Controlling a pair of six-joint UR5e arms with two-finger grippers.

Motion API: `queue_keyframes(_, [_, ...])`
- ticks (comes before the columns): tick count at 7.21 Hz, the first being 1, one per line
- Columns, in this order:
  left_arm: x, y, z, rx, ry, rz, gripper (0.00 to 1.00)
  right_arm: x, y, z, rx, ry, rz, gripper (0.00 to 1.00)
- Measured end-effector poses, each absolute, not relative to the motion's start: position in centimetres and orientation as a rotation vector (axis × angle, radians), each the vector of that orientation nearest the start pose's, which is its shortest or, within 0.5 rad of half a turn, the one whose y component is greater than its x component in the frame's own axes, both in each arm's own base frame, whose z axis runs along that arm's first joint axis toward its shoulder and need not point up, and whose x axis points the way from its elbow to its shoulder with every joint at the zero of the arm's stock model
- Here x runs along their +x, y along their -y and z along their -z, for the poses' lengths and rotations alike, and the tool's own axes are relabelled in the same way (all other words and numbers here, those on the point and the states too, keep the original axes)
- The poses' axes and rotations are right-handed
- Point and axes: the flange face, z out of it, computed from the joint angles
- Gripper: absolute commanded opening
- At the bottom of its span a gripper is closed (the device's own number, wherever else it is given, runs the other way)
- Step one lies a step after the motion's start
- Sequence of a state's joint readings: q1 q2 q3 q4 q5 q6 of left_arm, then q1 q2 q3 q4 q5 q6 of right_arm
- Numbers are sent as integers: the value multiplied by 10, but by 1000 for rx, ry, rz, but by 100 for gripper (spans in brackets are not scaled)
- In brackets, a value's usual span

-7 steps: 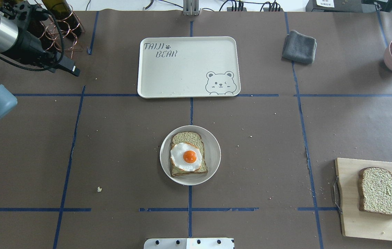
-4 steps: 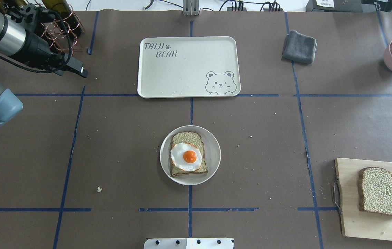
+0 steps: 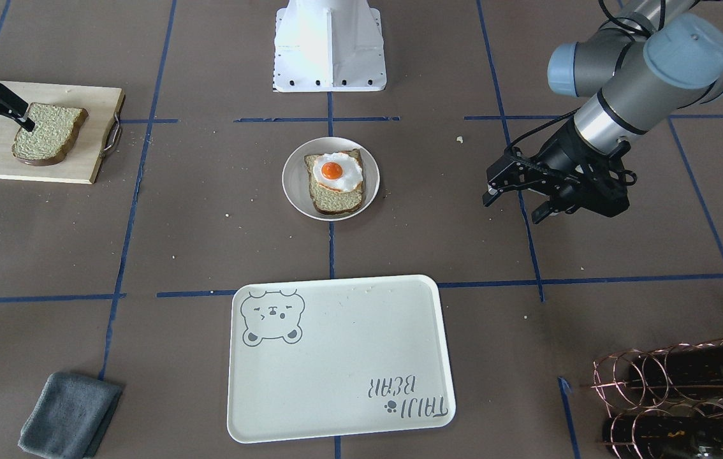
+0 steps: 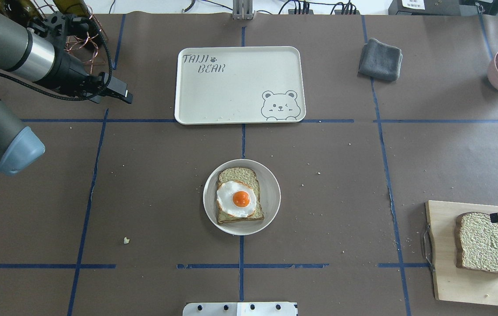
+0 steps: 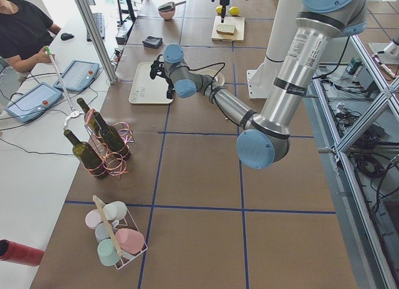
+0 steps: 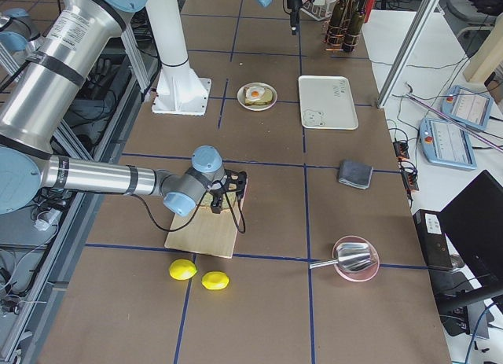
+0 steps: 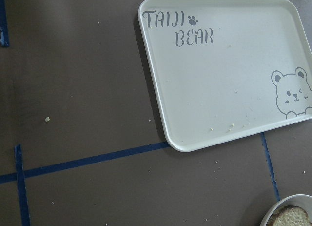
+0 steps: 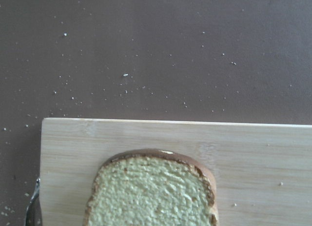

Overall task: Make sandwich and place on tray
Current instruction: 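Move the right gripper down to the bread slice on the cutting board, then grasp the edge of the bread slice with the right gripper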

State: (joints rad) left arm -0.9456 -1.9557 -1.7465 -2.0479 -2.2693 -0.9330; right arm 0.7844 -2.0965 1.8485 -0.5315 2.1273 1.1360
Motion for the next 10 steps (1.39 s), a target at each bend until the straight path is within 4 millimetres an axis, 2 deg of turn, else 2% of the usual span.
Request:
queue_keyframes(3, [300, 534, -302, 258, -1141, -89, 100, -166, 254, -633, -23, 896, -77, 85])
queue_keyframes(4, [301, 535, -304, 256, -1139, -88, 100, -167, 252, -636, -31, 892, -71, 76])
queue_keyframes(5, [301, 535, -305, 254, -1138, -89, 100, -168, 250, -637, -37, 890, -66, 58])
queue_keyframes(6, [302, 536, -306, 253, -1137, -89, 100, -167, 249, -638, -42, 889, -64, 53])
queue_keyframes(10, [302, 536, -310, 249, -1133, -91, 100, -166, 247, -639, -49, 890, -62, 51])
